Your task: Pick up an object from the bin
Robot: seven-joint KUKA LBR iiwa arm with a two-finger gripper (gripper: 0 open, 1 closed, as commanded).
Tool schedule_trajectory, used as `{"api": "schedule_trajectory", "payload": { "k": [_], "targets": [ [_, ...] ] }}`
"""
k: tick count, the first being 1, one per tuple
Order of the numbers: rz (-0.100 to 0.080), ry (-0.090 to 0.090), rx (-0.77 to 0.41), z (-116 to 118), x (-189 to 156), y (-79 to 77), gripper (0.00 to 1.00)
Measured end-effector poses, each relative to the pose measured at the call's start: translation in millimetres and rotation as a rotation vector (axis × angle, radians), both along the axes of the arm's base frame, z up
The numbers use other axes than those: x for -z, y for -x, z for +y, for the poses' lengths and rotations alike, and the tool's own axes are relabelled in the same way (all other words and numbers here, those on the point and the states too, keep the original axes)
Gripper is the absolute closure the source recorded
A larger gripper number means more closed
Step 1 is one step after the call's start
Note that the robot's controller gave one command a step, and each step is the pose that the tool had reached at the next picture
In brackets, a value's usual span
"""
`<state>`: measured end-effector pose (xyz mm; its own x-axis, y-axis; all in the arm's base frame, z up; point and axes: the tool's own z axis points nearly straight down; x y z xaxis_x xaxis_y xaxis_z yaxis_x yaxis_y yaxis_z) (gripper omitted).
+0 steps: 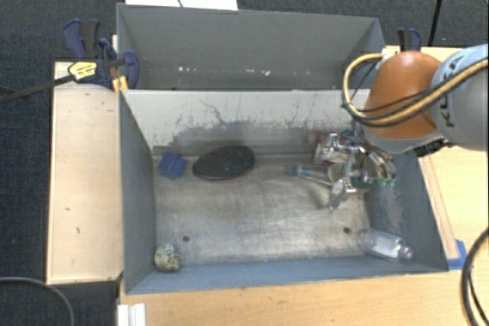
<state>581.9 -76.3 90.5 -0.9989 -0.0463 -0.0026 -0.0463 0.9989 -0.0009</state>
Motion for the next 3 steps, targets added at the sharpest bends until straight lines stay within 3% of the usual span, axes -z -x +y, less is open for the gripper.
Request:
{"api": "schedule_trajectory", "payload": {
  "k": [1, 2, 3],
  "targets": [
    [0.011, -0.003, 0.092, 3.0, 4.0, -1.4, 0.0],
    [-0.031, -0.003, 0.094, 3.2, 0.9, -10.8, 1.0],
    [-0.008, 0.0, 0.074, 14.2, -108.3, 8.4, 1.0]
  ]
}}
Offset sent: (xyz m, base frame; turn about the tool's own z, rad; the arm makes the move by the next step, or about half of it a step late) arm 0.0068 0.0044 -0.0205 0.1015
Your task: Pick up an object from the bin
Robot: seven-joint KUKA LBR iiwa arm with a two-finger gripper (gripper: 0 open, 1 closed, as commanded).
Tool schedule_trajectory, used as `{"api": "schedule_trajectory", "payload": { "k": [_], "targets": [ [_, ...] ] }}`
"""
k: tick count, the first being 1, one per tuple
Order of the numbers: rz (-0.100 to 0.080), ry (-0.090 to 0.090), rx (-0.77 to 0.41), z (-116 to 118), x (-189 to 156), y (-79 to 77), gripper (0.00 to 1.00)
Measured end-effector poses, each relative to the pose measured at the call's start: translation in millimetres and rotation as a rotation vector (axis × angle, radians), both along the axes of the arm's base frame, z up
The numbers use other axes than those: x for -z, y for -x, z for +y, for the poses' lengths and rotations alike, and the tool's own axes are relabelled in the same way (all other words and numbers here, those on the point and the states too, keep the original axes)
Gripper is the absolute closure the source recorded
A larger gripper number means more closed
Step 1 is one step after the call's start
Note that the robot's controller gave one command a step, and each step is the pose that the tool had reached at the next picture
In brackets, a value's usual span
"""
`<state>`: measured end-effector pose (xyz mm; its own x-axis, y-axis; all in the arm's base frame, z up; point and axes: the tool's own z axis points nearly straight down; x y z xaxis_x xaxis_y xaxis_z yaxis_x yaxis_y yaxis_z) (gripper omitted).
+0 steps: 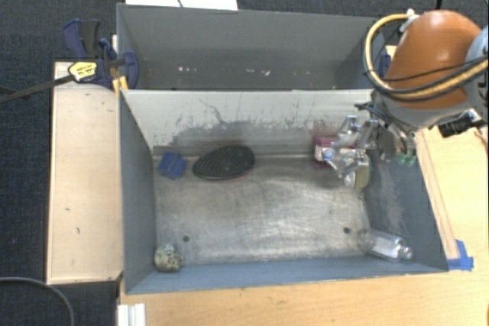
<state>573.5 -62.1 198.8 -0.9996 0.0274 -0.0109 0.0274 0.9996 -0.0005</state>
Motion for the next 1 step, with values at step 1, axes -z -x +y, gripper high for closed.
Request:
{"api": "schedule_trajectory", "payload": {
  "k": [1],
  "targets": [
    [0.003, 0.006, -0.345, -62.2, -62.9, 42.8, 1.0]
  ]
}}
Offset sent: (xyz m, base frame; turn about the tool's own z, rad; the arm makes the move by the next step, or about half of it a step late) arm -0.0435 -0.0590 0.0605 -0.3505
